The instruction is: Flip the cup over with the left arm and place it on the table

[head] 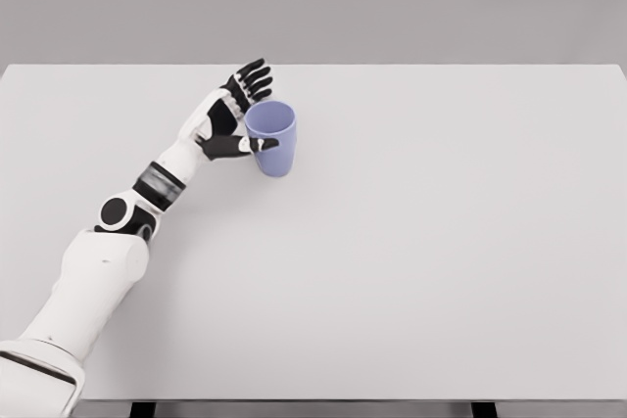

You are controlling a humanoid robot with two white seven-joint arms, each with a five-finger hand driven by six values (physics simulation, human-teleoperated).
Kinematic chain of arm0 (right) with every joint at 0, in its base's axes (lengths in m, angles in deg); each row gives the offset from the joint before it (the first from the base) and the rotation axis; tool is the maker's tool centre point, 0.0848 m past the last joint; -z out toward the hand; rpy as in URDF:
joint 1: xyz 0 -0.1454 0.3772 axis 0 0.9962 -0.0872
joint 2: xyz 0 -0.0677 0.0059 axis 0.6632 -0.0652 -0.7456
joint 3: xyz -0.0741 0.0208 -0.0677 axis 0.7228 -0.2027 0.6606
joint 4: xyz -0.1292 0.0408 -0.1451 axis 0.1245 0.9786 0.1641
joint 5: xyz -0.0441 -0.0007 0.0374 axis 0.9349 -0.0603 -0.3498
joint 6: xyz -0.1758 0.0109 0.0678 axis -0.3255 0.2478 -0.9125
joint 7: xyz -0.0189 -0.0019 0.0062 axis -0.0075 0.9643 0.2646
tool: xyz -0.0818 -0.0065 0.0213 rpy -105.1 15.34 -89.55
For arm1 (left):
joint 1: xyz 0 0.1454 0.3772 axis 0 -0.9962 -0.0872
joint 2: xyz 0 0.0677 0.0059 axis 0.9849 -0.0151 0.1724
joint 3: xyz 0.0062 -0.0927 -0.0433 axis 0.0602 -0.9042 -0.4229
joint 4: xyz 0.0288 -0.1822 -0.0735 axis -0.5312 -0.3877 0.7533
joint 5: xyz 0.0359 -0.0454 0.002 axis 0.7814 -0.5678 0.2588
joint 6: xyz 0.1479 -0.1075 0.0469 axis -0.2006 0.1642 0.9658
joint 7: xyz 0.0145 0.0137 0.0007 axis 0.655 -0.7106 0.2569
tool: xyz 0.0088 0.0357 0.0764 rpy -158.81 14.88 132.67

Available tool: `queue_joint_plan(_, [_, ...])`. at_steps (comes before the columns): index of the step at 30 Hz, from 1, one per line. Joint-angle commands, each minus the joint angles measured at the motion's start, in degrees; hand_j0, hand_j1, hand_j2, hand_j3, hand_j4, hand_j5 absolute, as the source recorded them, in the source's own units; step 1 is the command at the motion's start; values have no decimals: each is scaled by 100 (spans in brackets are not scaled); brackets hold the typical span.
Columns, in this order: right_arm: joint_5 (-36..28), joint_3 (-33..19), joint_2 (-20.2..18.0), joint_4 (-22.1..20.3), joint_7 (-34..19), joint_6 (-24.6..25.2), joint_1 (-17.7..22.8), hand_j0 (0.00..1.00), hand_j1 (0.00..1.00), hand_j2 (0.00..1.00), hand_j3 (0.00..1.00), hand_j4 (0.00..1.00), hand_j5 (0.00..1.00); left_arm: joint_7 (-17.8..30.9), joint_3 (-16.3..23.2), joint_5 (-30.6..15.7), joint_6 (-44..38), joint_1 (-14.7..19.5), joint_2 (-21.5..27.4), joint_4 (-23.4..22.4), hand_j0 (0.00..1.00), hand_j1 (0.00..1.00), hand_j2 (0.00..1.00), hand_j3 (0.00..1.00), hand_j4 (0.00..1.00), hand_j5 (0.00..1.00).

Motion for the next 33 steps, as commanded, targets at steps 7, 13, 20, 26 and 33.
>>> queue_joint_plan(7, [-1,0,0,-3,-1,0,0,100,100,100,100,100,100,1,-13,-56,240,-97,187,269,100,100,100,100,100,100])
queue_joint_plan(13, [-1,0,0,-3,-1,0,0,100,100,100,100,100,100,1,-22,-56,453,-272,424,629,100,100,100,100,100,100])
queue_joint_plan(20, [-1,0,0,-3,-1,0,0,100,100,100,100,100,100,1,-48,190,373,-62,1381,682,100,100,100,100,100,100])
queue_joint_plan(26, [-1,0,0,-3,-1,0,0,100,100,100,100,100,100,1,742,2729,249,1362,3210,892,100,100,100,100,100,100])
queue_joint_plan(33, [-1,0,0,-3,-1,0,0,100,100,100,100,100,100,1,1779,3134,453,1854,4098,1499,100,100,100,100,100,100])
